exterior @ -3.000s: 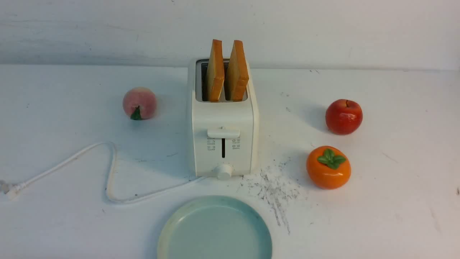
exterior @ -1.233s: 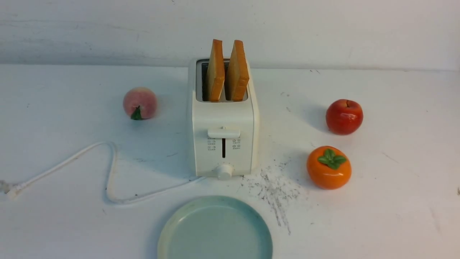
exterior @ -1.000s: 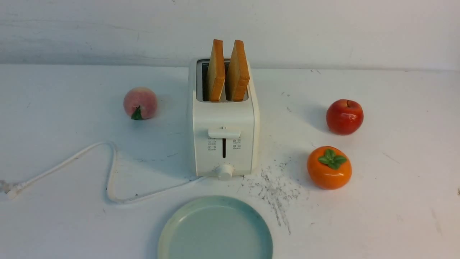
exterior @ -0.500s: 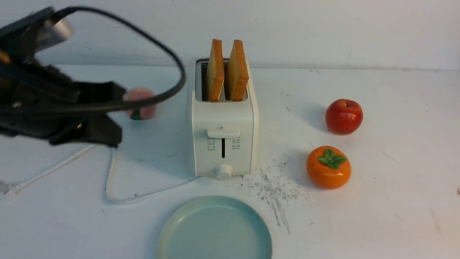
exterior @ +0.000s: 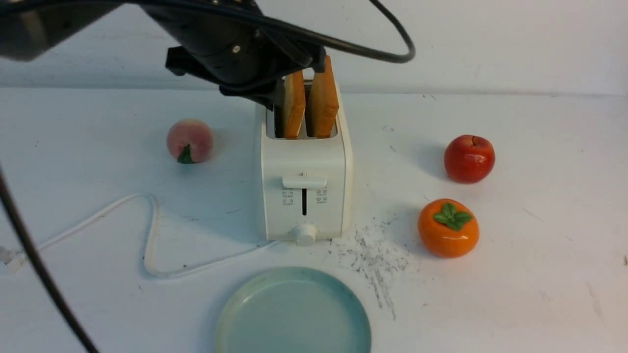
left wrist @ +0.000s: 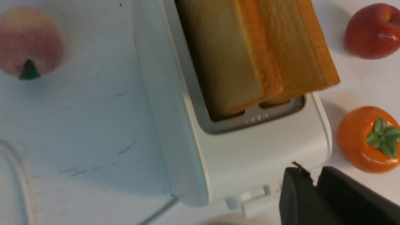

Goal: Take toasted bread from bread machine on white table place on plate.
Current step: 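Reach for a toast slice standing in the toaster with the left gripper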

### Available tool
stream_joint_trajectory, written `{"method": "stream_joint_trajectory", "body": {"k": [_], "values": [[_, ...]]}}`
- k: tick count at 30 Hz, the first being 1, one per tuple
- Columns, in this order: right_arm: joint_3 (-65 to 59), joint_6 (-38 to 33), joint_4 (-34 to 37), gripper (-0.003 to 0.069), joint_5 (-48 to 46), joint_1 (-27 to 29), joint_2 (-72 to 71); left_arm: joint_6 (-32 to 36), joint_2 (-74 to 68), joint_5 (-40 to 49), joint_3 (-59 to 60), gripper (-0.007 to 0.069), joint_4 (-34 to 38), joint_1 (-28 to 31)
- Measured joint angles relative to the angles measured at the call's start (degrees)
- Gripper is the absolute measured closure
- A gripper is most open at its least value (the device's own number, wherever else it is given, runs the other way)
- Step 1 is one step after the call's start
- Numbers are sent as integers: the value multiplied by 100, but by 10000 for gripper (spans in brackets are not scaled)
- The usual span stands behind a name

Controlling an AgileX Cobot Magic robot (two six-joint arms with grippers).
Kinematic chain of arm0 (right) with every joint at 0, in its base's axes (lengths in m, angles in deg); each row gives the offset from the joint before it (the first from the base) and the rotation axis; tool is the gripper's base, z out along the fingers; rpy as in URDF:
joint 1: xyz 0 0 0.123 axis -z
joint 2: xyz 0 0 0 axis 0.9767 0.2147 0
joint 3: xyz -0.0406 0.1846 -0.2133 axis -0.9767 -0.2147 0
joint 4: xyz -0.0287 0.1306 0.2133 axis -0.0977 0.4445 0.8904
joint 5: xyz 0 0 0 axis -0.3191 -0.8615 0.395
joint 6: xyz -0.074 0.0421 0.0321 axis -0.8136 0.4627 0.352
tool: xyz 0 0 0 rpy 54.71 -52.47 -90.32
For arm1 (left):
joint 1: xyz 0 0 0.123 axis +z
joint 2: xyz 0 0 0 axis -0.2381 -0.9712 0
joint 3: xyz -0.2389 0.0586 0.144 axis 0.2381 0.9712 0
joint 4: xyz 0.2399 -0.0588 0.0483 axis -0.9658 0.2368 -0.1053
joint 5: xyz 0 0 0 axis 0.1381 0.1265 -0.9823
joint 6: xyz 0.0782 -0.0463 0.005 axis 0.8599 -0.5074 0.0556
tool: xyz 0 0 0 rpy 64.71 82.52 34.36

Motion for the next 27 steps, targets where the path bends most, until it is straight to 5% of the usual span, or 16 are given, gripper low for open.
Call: {"method": "stream_joint_trajectory", "body": {"k": [7,13,15,19,20,22,27], "values": [[0,0,4,670,220,0,0,-7,-739,-427,-417,165,-339,-5],[0,0,19,667,264,0,0,-9,-1036,-848,-424,78,-560,-5],[0,0,19,667,275,0,0,-44,-1079,-879,-424,90,-646,-5],[0,0,21,664,287,0,0,-330,-1182,-871,-424,240,-985,-7],[0,0,39,663,287,0,0,-409,-1191,-866,-429,393,-1182,-7],[0,0,67,662,294,0,0,-436,-1179,-796,-464,536,-1357,-7],[0,0,161,659,294,0,0,-436,-772,-386,-715,541,-1384,-14]]}}
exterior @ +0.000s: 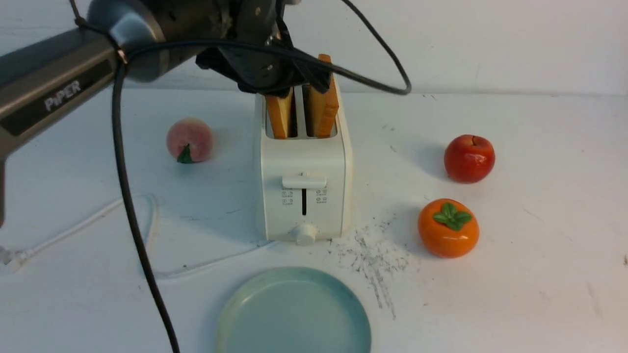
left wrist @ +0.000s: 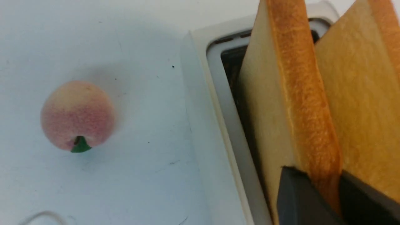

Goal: Take toasted bread from bread machine on white table place on plate.
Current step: 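Reach for a toast slice standing in the toaster with the left gripper, then place the slice of bread on the plate with the left gripper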

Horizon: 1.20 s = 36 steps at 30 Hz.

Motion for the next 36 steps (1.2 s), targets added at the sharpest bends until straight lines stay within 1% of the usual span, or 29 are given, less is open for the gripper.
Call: {"method": "stream_joint_trajectory", "body": {"k": [3,6,8,11,12,13,14,15,16,17,18,19,21,22,23,24,25,26,32,36], "values": [[0,0,68,657,5,0,0,0,452,96,-113,542,12,-5],[0,0,119,657,37,0,0,259,1319,326,-226,542,370,-5],[0,0,119,657,57,0,0,463,1518,506,-252,542,584,-5],[0,0,124,654,162,0,0,1649,1998,1626,-192,542,1701,-5],[0,0,124,654,162,0,0,1783,2033,1683,-156,542,1844,-5],[0,0,124,652,162,0,0,2037,2098,1874,-59,542,2136,-5],[0,0,124,652,162,0,0,2494,2230,2055,250,542,2716,-5],[0,0,124,652,162,0,0,2610,2261,2072,348,542,2860,-5],[0,-3,124,650,162,0,0,3016,2370,2084,734,542,3356,-5],[0,-3,124,650,162,0,0,3135,2383,2084,854,542,3495,-5],[0,-7,130,650,162,0,0,3503,2476,2084,1293,542,3945,-5],[0,-7,131,649,162,0,0,3684,2486,2084,1420,542,4055,-5],[0,-7,144,646,162,0,0,4400,2500,2084,2250,542,4573,-5],[0,-7,144,646,162,0,0,4443,2489,2084,2372,542,4596,-5],[0,-7,144,643,157,0,0,4914,2383,2064,2976,542,4765,-5],[0,-7,151,644,157,0,0,5145,2282,2038,3332,542,4816,-5],[0,-7,157,644,157,0,0,5176,2251,2032,3372,542,4812,-5],[0,-7,161,643,157,0,0,5413,2128,1967,3672,542,4817,-5],[0,-9,168,637,157,0,0,5887,1754,1565,3946,542,4829,80],[0,-14,208,634,157,0,0,6358,1492,1361,3958,542,4854,172]]}}
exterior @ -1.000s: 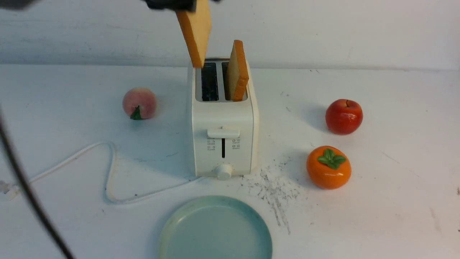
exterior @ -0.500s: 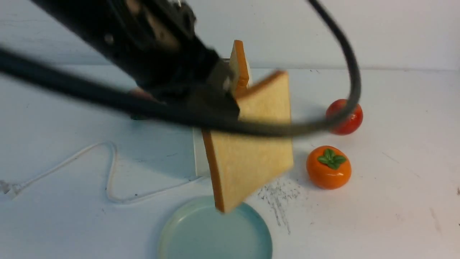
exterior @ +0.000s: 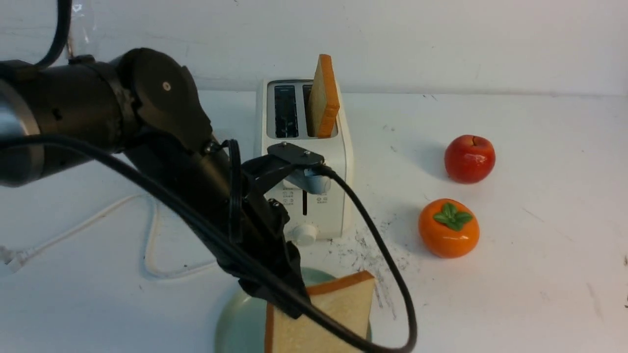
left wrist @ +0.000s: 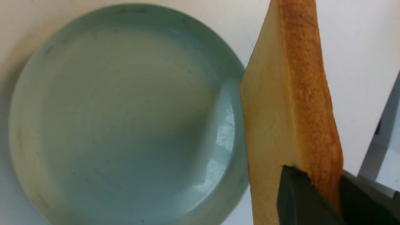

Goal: Take toasted bread from bread machine on white table place on plate.
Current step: 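Place the slice of bread on the plate with the left gripper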

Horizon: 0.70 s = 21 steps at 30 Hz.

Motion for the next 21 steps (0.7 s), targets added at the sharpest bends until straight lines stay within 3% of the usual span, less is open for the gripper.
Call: {"method": "stream_joint_trajectory", "body": {"k": [13,18,21], "values": [[-7,0,58,626,0,0,0,316,-394,-175,6,542,-282,6],[-9,0,58,626,0,0,0,71,-587,-198,1,538,-572,6],[-9,0,58,626,0,0,0,-112,-685,-210,1,497,-733,6]]}}
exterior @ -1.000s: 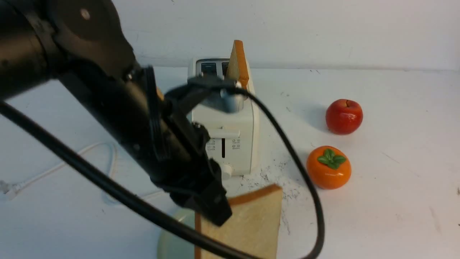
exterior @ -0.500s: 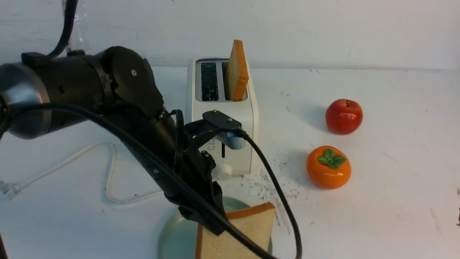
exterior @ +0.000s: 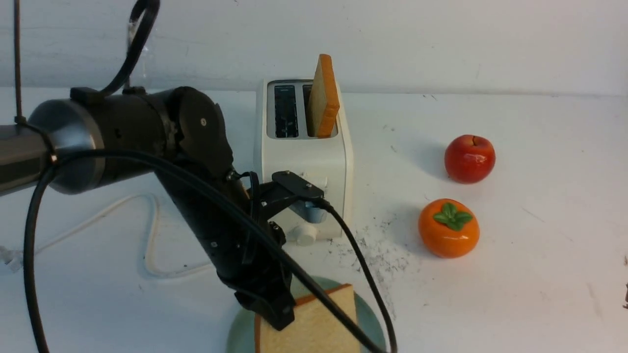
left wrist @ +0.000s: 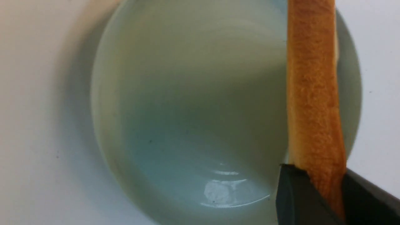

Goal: Take toasted bread from bread machine on white table place on plate.
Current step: 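Place the slice of bread on the plate with the left gripper, then grasp the toast slice in the toaster and pull it up out of the slot with the right gripper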

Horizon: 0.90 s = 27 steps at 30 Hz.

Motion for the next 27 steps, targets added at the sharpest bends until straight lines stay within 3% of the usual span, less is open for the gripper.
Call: {"method": "stream_joint_trajectory", "body": {"k": [8,13,17,19,20,21,22,23,27], "values": [[-21,0,0,617,13,0,0,-887,28,69,-315,196,-1028,0],[226,-176,0,615,-33,0,227,-1545,151,294,-853,160,-1498,0],[870,-246,0,615,-312,0,804,-2802,347,503,-1327,265,-2179,0],[1379,-530,40,615,-642,0,1416,-3459,508,677,-1403,403,-2635,0],[1465,-606,60,615,-707,0,1515,-3527,560,688,-1410,433,-2664,0],[1834,-996,226,611,-985,0,1966,-3767,751,773,-1410,580,-2832,0],[1871,-996,253,611,-1012,0,2017,-3790,773,773,-1404,580,-2833,0],[2105,-1193,489,608,-1127,-13,2349,-3932,983,777,-1353,638,-2841,0],[2637,-1471,1043,601,-922,-324,3254,-4153,1798,777,-898,638,-2655,0]]}}
